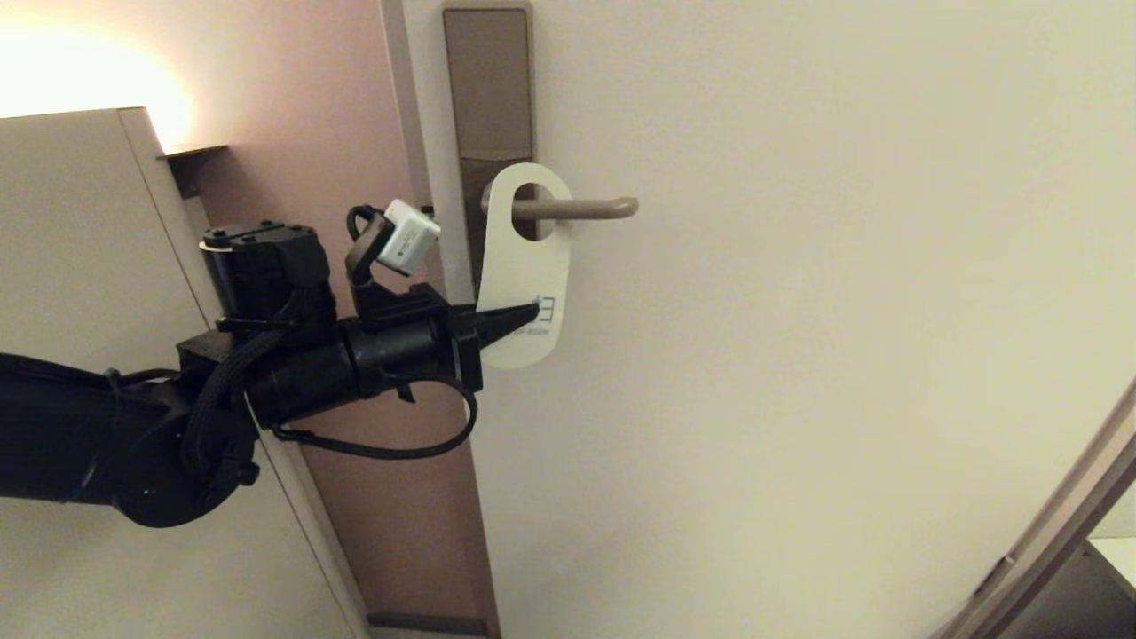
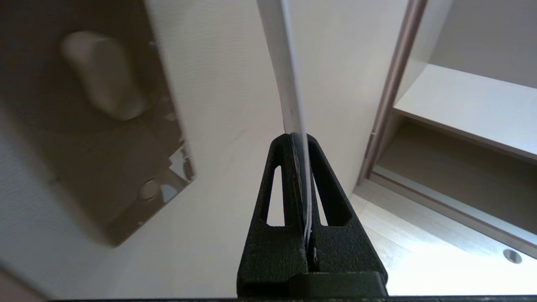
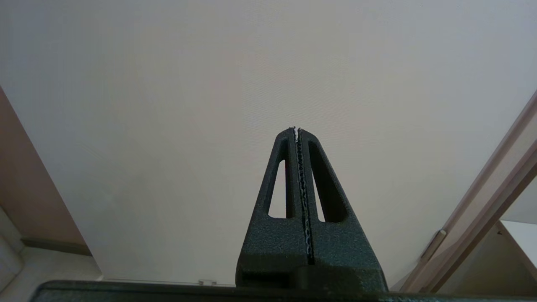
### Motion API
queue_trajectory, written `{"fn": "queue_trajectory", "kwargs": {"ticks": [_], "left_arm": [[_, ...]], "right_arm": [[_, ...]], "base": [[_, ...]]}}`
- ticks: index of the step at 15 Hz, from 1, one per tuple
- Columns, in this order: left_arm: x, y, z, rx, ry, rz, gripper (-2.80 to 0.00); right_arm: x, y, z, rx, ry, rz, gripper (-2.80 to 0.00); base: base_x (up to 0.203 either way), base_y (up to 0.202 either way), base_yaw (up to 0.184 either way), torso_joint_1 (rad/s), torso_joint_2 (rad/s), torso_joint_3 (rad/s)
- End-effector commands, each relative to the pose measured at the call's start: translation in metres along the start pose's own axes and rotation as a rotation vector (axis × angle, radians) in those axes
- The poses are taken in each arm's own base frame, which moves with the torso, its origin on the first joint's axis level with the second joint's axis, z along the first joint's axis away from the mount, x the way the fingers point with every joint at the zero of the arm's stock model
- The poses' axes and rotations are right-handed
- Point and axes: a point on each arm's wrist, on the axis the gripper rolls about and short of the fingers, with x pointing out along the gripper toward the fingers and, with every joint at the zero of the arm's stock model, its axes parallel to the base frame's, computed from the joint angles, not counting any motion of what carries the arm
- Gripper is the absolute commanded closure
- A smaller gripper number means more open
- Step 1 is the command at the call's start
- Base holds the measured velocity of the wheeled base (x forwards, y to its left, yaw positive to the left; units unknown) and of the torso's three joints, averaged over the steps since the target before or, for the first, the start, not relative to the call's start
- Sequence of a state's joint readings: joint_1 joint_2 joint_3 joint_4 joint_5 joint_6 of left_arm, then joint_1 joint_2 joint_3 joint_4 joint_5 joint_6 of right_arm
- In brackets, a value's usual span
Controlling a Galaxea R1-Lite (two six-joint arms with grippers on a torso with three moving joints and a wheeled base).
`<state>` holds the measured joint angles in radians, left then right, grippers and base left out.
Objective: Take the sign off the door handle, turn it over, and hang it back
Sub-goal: Take down the sign
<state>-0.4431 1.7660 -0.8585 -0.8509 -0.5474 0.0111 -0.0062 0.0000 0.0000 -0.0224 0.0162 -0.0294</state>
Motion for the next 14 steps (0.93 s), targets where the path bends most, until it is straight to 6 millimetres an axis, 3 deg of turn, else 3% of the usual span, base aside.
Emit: {"fn": "queue_trajectory", "kwargs": {"ticks": [1, 14], "left_arm": [[0.004, -0.002, -0.002, 0.003, 0.004, -0.015, 0.0], [0.039, 0.005, -0.005, 0.034, -0.004, -0.027, 0.0]], "right_arm": [[0.0, 0.0, 0.0, 0.0, 0.001, 0.001, 0.0], [0.0, 0.0, 0.0, 0.0, 0.001, 0.001, 0.0]], "base": [[0.0, 0.0, 0.0, 0.0, 0.0, 0.0], [0.0, 0.0, 0.0, 0.0, 0.0, 0.0]]}}
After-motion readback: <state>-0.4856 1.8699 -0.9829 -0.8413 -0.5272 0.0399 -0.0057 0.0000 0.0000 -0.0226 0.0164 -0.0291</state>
